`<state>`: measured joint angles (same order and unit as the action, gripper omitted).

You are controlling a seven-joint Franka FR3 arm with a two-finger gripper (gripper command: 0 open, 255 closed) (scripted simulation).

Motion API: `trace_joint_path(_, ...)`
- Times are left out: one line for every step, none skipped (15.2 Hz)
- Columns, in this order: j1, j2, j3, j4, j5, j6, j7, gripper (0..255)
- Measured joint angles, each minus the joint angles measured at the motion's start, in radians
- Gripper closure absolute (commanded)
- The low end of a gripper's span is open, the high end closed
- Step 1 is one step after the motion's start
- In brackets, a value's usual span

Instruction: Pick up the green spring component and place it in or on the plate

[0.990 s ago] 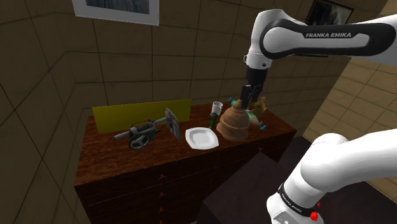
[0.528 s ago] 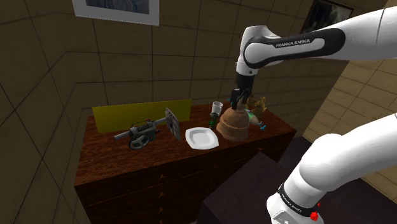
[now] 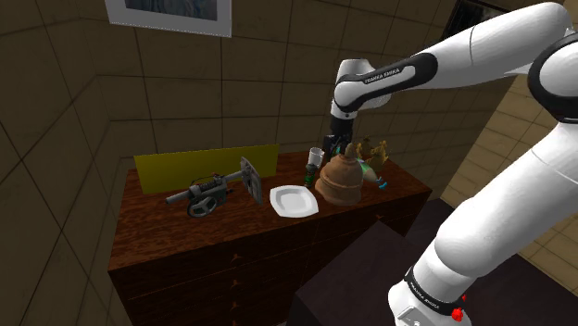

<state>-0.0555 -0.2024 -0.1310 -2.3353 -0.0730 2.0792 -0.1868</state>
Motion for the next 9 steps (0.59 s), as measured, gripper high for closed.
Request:
trace_joint_path(-0.004,0.032,-0.008,0.009,0.003,0.026,-0.01,0)
trace_joint_path(-0.008,0.067,-0.015,0.024,0.007,0.048,-0.018,0)
trace_joint_path(-0.008,0.111,-0.018,0.048,0.015,0.071,-0.021,0)
trace_joint_path(-0.013,0.15,-0.025,0.078,0.022,0.082,-0.033,0)
trace_joint_path(-0.017,0.187,-0.03,0.097,0.03,0.102,-0.043,0)
trace_joint_path(-0.02,0.224,-0.033,0.115,0.038,0.124,-0.049,0)
trace_joint_path(-0.025,0.263,-0.038,0.148,0.047,0.131,-0.06,0)
trace_joint_path(-0.032,0.311,-0.042,0.19,0.059,0.141,-0.074,0)
trace_joint_path(-0.038,0.344,-0.045,0.211,0.067,0.154,-0.083,0)
